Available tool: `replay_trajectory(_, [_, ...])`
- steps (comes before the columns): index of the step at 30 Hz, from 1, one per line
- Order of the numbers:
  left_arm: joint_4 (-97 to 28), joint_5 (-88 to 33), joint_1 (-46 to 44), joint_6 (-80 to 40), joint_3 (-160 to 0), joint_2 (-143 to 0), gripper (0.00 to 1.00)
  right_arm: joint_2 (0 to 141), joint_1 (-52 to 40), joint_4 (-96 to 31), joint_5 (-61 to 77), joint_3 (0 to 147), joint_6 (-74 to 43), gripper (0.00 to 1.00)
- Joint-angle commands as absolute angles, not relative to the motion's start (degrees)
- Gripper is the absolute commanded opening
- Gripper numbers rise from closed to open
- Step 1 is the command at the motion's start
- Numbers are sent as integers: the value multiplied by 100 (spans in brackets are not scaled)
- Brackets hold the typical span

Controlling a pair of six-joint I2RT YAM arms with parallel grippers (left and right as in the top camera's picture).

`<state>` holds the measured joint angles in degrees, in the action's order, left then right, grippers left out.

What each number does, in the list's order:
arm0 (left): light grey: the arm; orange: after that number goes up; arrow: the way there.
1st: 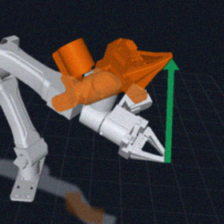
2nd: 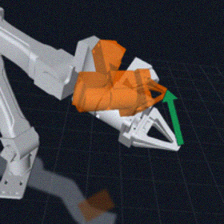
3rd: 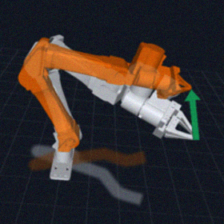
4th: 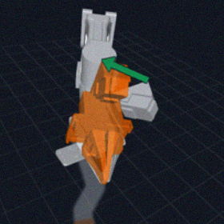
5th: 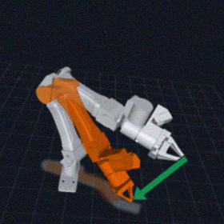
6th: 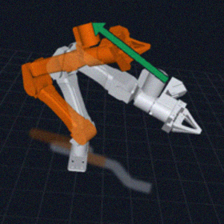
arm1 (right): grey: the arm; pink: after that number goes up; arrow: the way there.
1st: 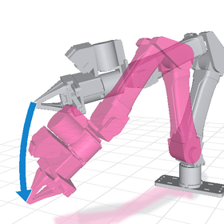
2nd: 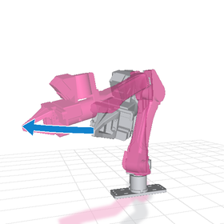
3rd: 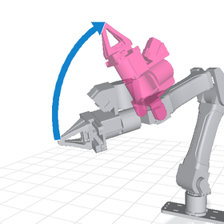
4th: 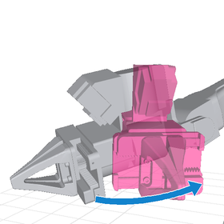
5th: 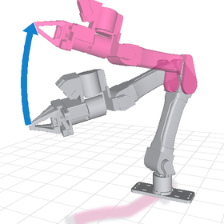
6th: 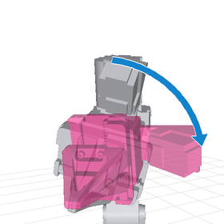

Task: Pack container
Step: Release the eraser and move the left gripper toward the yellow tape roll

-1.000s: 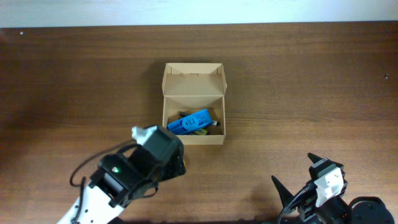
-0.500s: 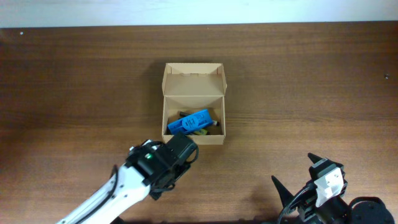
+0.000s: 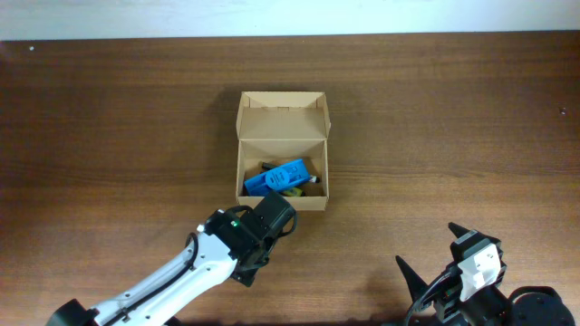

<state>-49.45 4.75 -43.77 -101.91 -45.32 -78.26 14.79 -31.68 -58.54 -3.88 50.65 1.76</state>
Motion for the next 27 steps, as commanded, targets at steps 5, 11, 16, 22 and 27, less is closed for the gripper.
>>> replay_trajectory(5, [-4670,602,-4399,-10503,-4449,-8261,84,1466,-3142,-5839,-478,5074,141,99])
replay_trajectory(11, [-4117,578,-4294,-10501,-4449,-8755,84,1466,-3142,-5839,-475,5074,143,99])
replay_trajectory(16, [-4051,602,-4139,-10501,-4449,-8820,84,1466,-3142,-5839,-478,5074,141,99])
replay_trajectory(22, [-4047,622,-3924,-10499,-4449,-8903,84,1466,-3142,-5839,-478,5074,141,99])
replay_trajectory(27, [-4047,572,-3883,-10501,-4449,-9070,84,1466,-3142,-5839,-478,5074,141,99])
